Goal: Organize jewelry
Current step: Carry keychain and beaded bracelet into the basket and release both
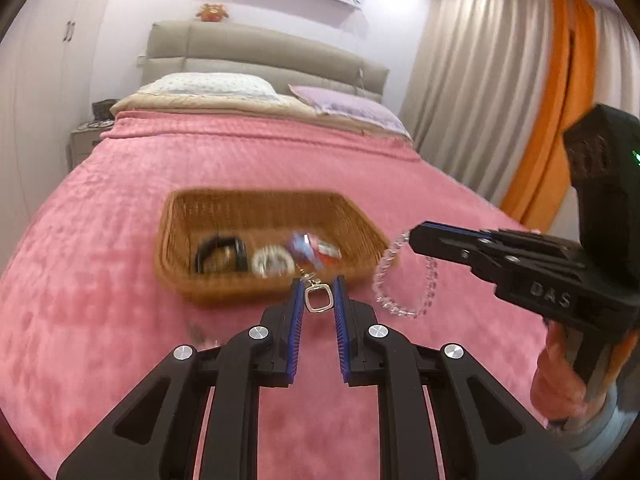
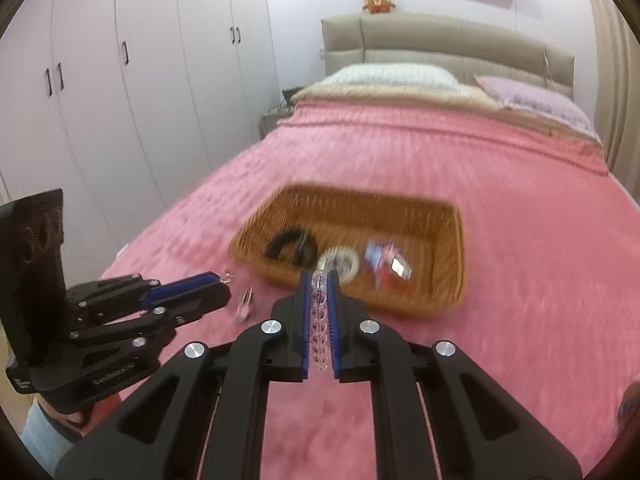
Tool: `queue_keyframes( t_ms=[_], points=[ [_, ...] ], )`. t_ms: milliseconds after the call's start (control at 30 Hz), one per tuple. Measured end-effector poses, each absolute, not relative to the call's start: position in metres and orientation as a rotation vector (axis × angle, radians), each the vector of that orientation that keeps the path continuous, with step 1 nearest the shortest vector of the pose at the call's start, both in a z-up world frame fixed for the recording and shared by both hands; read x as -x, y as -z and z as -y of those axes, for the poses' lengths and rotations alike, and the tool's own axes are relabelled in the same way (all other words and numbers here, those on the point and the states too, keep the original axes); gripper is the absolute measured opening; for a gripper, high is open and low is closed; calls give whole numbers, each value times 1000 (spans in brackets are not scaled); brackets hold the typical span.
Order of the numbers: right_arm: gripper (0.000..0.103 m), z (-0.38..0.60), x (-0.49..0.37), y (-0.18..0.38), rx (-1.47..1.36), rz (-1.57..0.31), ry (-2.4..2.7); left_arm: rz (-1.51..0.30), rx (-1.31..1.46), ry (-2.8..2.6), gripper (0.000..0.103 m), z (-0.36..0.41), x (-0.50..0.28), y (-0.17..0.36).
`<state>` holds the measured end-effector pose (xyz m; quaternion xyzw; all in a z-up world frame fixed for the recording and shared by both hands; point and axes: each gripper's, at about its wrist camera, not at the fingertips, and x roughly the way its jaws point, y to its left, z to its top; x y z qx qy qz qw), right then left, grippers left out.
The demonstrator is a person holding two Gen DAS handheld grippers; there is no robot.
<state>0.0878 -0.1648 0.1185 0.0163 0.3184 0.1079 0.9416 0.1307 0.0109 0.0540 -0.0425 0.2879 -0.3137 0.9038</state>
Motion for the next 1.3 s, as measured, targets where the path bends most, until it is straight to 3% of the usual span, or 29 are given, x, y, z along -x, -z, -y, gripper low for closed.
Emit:
queue_keyframes(
  t_ms=[367, 900, 967, 1033, 1100, 1200, 1267, 1300],
  points=[
    [6, 174, -197, -81, -102, -741, -220, -671, 165, 593, 13, 17, -247, -22],
    [7, 215, -233, -29, -261, -807, -138, -702, 141, 582, 15, 28, -261, 2],
    [7, 217, -233, -30, -262, -801, -136, -702, 148, 586, 36, 27, -258, 0],
    [10, 217, -230, -32, -261, -792, -129, -684, 172, 588, 45, 19, -252, -5],
    [14, 218, -225, -36, -261, -782, -124, -669, 194, 596, 47, 10, -246, -13],
    [14, 215, -210, -49, -261, -762, -128, -634, 243, 592, 60, -9, -232, -28],
    [21, 208, -191, -61, -252, -735, -145, -608, 276, 591, 64, -24, -221, -38],
    [33, 206, -184, -64, -244, -725, -150, -599, 292, 595, 64, -32, -216, -42]
  ],
)
